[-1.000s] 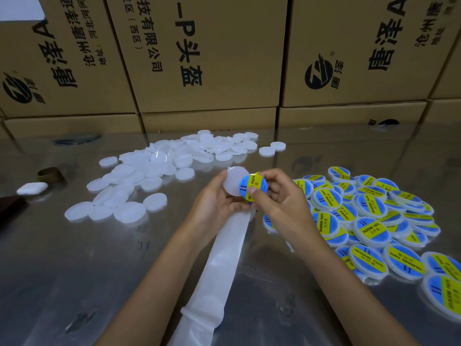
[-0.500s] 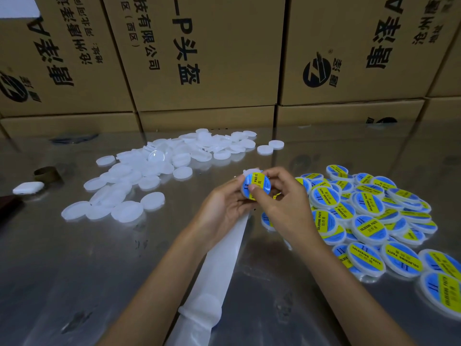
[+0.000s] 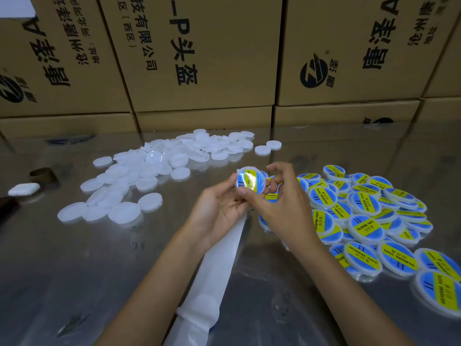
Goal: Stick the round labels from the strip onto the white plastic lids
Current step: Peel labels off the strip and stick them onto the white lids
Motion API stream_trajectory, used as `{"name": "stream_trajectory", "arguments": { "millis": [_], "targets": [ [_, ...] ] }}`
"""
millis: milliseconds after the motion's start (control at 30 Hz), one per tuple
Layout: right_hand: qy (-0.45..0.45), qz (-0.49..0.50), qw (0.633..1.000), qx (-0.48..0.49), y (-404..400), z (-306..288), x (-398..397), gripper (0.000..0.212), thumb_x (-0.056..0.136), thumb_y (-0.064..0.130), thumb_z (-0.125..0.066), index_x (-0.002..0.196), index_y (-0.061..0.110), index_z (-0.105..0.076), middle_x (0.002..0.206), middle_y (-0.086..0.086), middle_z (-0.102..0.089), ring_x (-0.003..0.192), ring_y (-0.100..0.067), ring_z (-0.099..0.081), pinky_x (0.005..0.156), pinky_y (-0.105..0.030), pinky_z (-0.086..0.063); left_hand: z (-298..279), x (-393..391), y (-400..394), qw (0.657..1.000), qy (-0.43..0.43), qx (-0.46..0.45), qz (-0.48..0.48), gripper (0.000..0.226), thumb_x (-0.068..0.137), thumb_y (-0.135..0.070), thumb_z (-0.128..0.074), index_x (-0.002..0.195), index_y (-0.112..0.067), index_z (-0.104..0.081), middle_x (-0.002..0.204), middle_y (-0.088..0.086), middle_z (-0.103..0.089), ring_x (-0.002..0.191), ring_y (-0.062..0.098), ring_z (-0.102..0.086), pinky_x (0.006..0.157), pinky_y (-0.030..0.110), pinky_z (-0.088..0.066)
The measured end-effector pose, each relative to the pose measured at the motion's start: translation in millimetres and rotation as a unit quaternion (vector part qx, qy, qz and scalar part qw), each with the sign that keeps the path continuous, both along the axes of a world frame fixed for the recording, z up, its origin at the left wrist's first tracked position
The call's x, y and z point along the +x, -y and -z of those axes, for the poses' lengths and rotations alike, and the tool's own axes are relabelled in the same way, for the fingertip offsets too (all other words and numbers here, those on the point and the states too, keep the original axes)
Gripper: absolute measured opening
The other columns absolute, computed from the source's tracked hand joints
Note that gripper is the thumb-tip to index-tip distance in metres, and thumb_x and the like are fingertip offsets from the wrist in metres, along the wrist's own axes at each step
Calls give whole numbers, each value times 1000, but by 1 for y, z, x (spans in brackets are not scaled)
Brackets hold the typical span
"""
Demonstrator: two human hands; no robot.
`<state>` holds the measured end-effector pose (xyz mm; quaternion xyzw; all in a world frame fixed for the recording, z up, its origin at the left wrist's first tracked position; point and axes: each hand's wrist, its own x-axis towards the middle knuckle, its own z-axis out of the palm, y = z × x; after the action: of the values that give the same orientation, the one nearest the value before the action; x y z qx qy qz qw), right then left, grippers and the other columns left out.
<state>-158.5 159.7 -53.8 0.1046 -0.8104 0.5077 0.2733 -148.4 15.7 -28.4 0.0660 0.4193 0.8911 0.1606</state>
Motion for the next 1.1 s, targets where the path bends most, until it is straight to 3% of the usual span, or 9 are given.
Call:
{"name": "stream_trajectory", "arguments": {
  "millis": [133, 300, 433, 533, 700, 833, 900, 1000, 1100],
  "targets": [
    [-42, 3, 999, 25, 1, -1, 0, 44, 68, 69, -69, 89, 35, -51, 79, 20, -47, 81, -9, -53, 64, -23, -39, -1, 1, -2, 1000, 6, 2, 4, 47, 105, -24, -39, 136, 9, -51, 135, 27, -59, 130, 37, -55, 115, 43, -39],
    [-56, -2, 998, -14, -2, 0, -2, 36, 82, 44, -75, 75, 23, -47, 62, 11, -40, 67, -9, -43, 58, -17, -32, -3, 3, -1, 999, -10, -40, 26, 47, 106, -24, -36, 139, 7, -49, 136, 28, -58, 132, 37, -54, 115, 44, -39],
    [-51, -4, 998, -39, -3, 1, -4, 36, 89, 35, -70, 70, 18, -45, 55, 9, -34, 59, -10, -36, 55, -20, -29, -1, 2, -2, 996, -53, -74, -10, 39, 104, -18, -42, 139, -6, -52, 131, 18, -65, 118, 30, -65, 98, 40, -56],
    [-53, 1, 997, -47, -4, 2, -6, 35, 94, 28, -66, 68, 15, -47, 56, 12, -44, 56, -9, -39, 56, -23, -31, 4, 1, -2, 976, -136, -163, -50, 35, 103, -6, -46, 134, -15, -58, 124, 11, -70, 104, 26, -71, 84, 35, -61],
    [-47, -23, 998, -47, -6, 2, -6, 28, 94, 41, -61, 75, 21, -54, 60, 12, -53, 56, -9, -48, 55, -22, -35, 8, 3, 0, 957, -181, -199, -107, 26, 101, -5, -54, 124, -13, -65, 108, 8, -76, 93, 30, -75, 77, 31, -61],
    [-15, -48, 997, 54, 2, 2, 3, 40, 72, 67, -69, 92, 37, -52, 72, 18, -53, 72, -6, -54, 56, -17, -35, 10, -2, 6, 940, -166, -222, -201, 18, 98, -12, -62, 111, -19, -72, 100, 6, -77, 90, 29, -74, 77, 42, -63],
    [-19, -66, 996, 52, 5, 2, 5, 40, 72, 58, -75, 93, 36, -50, 69, 25, -54, 68, -1, -55, 55, -14, -35, 10, -2, 6, 938, -159, -225, -210, 16, 97, -15, -64, 106, -22, -74, 99, 6, -76, 87, 27, -73, 73, 39, -63],
    [-3, -96, 995, -7, 7, 1, 6, 36, 77, 42, -80, 91, 31, -49, 57, 15, -51, 55, -2, -51, 52, -12, -34, 7, -1, 4, 947, -147, -208, -197, 15, 96, -18, -65, 107, -23, -73, 100, 6, -76, 86, 22, -74, 65, 28, -60],
    [8, -129, 990, -49, 5, -2, 6, 27, 84, 29, -76, 94, 29, -51, 51, 6, -47, 49, -5, -44, 52, -23, -36, 6, 0, 4, 955, -140, -191, -177, 18, 97, -20, -63, 114, -20, -69, 106, 10, -76, 88, 24, -75, 65, 27, -59]
  ]
}}
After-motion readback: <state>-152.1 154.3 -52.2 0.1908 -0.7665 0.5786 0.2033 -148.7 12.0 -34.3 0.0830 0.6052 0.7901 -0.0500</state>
